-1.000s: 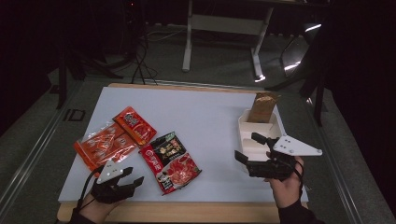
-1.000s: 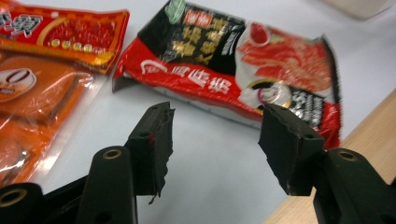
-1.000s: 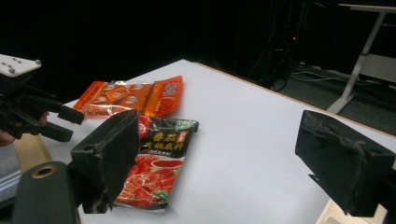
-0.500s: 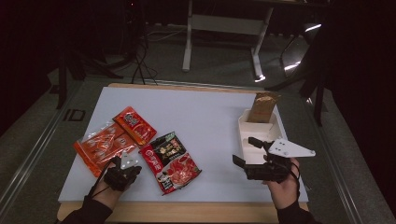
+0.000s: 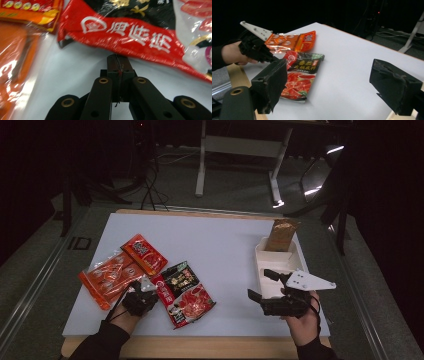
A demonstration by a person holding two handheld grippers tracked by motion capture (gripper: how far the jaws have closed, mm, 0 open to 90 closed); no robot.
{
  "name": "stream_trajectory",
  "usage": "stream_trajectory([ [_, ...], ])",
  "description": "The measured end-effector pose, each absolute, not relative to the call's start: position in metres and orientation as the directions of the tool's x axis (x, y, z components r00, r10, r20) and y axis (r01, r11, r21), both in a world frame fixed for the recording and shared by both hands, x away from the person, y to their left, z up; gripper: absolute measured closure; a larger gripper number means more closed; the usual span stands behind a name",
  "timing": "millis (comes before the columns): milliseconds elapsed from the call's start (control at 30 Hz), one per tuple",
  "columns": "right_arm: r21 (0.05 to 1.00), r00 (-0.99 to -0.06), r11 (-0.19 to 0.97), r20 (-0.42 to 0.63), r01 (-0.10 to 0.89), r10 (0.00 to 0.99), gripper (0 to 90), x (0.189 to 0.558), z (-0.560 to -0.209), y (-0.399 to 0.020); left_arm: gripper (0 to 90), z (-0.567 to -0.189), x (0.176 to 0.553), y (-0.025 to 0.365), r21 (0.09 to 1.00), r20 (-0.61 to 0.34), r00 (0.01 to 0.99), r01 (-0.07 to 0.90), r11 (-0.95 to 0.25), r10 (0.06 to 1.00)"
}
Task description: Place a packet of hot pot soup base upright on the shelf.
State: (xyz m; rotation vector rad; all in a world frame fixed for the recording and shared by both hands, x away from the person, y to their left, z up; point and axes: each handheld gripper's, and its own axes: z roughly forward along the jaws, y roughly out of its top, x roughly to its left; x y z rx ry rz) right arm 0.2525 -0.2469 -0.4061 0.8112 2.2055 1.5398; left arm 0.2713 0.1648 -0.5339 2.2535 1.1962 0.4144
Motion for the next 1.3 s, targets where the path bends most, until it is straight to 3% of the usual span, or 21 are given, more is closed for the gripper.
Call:
stream_trajectory([
  [500, 0.93, -0.778, 0.259, 0.043, 0.26, 0.626, 14.6, 0.247, -0.406, -0.255, 90.0, -0.532, 0.284, 0.147, 0.612, -0.027, 0.589, 0.648, -0.453, 0.807],
  [1300, 0.926, -0.759, 0.26, 0.043, 0.275, 0.65, 14.7, 0.247, -0.414, -0.263, 90.0, -0.532, 0.292, 0.105, 0.613, -0.009, 0.667, 0.592, -0.523, 0.745],
])
